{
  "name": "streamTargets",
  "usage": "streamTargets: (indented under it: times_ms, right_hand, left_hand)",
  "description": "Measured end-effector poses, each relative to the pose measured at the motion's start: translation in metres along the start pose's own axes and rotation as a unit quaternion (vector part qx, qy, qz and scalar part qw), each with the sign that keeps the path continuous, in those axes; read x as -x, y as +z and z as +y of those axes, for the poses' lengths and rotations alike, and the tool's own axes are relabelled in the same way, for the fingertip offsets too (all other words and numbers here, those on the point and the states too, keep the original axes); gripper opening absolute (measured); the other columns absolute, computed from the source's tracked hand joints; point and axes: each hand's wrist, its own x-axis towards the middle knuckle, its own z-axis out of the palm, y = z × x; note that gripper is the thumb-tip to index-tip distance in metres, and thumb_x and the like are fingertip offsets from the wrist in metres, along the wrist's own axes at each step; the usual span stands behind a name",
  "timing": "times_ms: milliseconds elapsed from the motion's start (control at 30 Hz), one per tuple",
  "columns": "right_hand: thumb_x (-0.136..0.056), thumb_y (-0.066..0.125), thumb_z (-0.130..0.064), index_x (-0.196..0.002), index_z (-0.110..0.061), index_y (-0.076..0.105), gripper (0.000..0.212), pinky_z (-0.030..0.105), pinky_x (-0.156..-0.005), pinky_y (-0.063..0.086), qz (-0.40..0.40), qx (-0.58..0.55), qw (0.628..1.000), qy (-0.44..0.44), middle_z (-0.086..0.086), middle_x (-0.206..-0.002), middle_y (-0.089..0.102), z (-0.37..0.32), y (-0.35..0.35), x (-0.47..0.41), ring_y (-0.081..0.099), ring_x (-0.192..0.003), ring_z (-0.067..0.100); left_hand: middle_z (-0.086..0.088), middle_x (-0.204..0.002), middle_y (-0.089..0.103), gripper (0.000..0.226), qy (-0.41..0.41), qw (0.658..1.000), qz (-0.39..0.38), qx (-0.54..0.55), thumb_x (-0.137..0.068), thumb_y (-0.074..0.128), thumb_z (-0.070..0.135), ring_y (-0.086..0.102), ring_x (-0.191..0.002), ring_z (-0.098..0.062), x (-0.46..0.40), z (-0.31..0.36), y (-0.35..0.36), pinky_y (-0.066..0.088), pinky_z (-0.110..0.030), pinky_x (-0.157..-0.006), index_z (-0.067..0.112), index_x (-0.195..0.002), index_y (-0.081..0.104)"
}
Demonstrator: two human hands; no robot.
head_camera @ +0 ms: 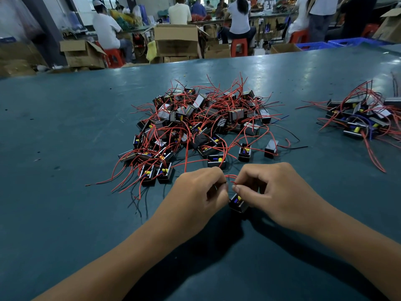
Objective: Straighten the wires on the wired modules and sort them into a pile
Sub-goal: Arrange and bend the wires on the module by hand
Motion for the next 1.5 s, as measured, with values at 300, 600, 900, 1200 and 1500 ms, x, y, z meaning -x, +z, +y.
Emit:
streamTargets:
  times_ms: [300,600,900,1200,1500]
  right_hand:
    - [-0.087,0.073,-0.017,-0.070,-0.021,0.065,0.019,0.012,-0.052,0.036,-0.001,-0.013,1.000,0.024,-0.007,-0.058,0.063,0.001,-0.006,0.002,0.053,-0.051,0.004]
    - [-0.086,0.072,-0.021,-0.068,-0.021,0.065,0.019,0.013,-0.051,0.039,0.001,-0.005,0.998,0.065,-0.007,-0.058,0.065,0.008,-0.014,0.001,0.055,-0.050,0.004]
    - [-0.086,0.075,-0.028,-0.087,-0.025,0.071,0.006,0.024,-0.076,0.046,-0.100,0.115,0.981,-0.121,-0.013,-0.090,0.060,0.004,-0.023,0.002,0.055,-0.086,0.002]
    - [-0.089,0.071,-0.035,-0.090,-0.025,0.072,0.010,0.033,-0.089,0.048,-0.147,0.171,0.946,-0.232,-0.011,-0.109,0.066,0.008,-0.019,0.001,0.055,-0.103,0.015]
    - [-0.088,0.070,-0.041,-0.097,-0.032,0.074,0.013,0.038,-0.080,0.048,-0.162,0.178,0.944,-0.225,-0.019,-0.110,0.068,0.015,-0.019,0.002,0.057,-0.101,0.013]
  left_hand:
    - [0.002,-0.064,0.058,0.012,-0.012,1.000,0.000,-0.005,-0.086,0.061,0.015,0.050,-0.061,-0.015,0.001,-0.001,-0.004,0.039,-0.026,-0.056,0.009,-0.075,0.062]
    - [0.005,-0.065,0.061,0.012,-0.025,0.999,0.026,-0.007,-0.085,0.061,0.017,0.055,-0.062,-0.014,0.001,-0.007,-0.009,0.042,-0.026,-0.056,0.012,-0.074,0.062]
    - [0.003,-0.077,0.070,0.007,-0.068,0.994,-0.017,0.083,-0.094,0.064,0.015,0.070,-0.072,-0.016,0.003,-0.010,-0.007,0.057,-0.043,-0.068,0.014,-0.088,0.063]
    - [0.009,-0.083,0.072,0.013,-0.090,0.986,-0.063,0.128,-0.094,0.053,0.039,0.071,-0.078,-0.014,0.007,-0.010,-0.007,0.058,-0.044,-0.073,0.028,-0.090,0.058]
    - [0.009,-0.077,0.071,0.026,-0.091,0.990,-0.032,0.106,-0.098,0.047,0.046,0.071,-0.072,-0.009,0.008,-0.010,-0.009,0.058,-0.043,-0.065,0.026,-0.088,0.060]
